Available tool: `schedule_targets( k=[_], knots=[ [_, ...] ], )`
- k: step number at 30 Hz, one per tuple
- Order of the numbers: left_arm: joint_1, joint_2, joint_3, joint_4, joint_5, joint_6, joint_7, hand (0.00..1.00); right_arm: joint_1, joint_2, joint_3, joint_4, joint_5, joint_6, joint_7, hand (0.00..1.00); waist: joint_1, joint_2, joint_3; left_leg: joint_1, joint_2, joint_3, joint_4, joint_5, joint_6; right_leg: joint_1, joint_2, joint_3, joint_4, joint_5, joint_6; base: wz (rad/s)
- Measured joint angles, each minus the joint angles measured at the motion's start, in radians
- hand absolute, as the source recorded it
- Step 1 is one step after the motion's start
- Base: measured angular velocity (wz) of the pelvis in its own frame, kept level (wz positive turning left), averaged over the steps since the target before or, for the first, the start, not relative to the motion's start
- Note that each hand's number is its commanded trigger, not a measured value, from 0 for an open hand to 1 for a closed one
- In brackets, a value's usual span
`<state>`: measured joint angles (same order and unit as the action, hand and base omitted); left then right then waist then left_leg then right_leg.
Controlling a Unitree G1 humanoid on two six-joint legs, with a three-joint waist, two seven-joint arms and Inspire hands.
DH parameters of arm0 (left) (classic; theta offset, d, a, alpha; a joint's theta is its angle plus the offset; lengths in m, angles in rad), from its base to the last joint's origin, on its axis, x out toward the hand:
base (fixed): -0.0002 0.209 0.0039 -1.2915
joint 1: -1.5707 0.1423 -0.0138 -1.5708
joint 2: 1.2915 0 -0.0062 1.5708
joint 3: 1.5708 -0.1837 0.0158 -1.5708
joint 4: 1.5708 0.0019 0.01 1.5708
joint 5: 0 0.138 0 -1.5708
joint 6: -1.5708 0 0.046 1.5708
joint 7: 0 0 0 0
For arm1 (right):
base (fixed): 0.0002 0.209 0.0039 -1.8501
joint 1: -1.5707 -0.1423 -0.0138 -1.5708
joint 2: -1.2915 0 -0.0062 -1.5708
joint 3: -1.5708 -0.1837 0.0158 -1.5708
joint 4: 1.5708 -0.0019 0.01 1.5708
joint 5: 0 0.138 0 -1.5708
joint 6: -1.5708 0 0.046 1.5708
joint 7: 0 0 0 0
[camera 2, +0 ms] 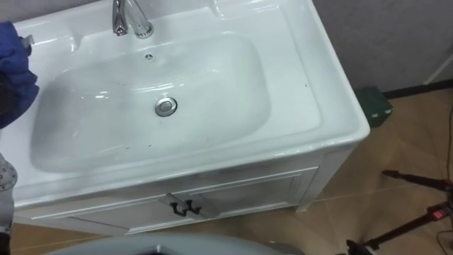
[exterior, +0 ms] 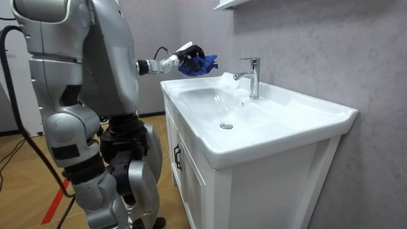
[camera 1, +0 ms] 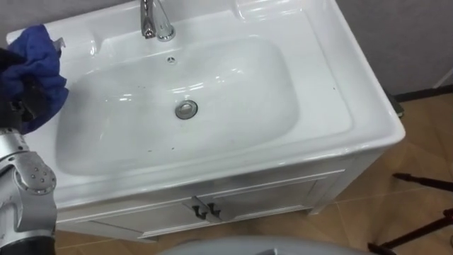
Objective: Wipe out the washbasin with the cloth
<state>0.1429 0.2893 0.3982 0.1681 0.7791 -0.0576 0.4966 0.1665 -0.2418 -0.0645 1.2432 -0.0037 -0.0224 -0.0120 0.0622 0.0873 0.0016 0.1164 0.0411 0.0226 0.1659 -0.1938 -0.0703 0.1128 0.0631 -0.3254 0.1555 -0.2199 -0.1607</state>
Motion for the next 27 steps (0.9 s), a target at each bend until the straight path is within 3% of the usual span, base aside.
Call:
schedule_targets(
  k=[8, 19, 27],
  knots=[
    [0.000, 0.000, -0.001, 0.000, 0.020, 0.012, 0.000, 1.00, -0.008, 0.000, 0.000, -0.004, -0.002, 0.002, 0.013, 0.00, -0.004, -0.003, 0.0015, -0.002, 0.000, -0.002, 0.000, 0.000, 0.000, -0.001, 0.000, -0.001, -0.001, 0.000, 0.000, 0.00],
    [0.018, 0.000, -0.018, 0.002, 0.088, 0.070, -0.038, 1.00, -0.004, 0.004, -0.001, -0.026, -0.025, 0.003, 0.014, 0.00, -0.007, 0.000, 0.0000, -0.002, 0.000, 0.004, -0.001, 0.000, 0.000, 0.001, 0.000, 0.006, 0.000, 0.000, 0.000, -0.01],
    [0.041, -0.003, -0.115, 0.090, 0.097, 0.105, -0.087, 1.00, 0.011, -0.006, 0.000, -0.043, -0.054, 0.003, 0.014, 0.00, -0.030, 0.009, -0.0029, 0.003, 0.000, 0.008, 0.000, 0.000, 0.000, 0.008, 0.000, 0.009, 0.000, 0.000, 0.001, -0.01]
  ],
)
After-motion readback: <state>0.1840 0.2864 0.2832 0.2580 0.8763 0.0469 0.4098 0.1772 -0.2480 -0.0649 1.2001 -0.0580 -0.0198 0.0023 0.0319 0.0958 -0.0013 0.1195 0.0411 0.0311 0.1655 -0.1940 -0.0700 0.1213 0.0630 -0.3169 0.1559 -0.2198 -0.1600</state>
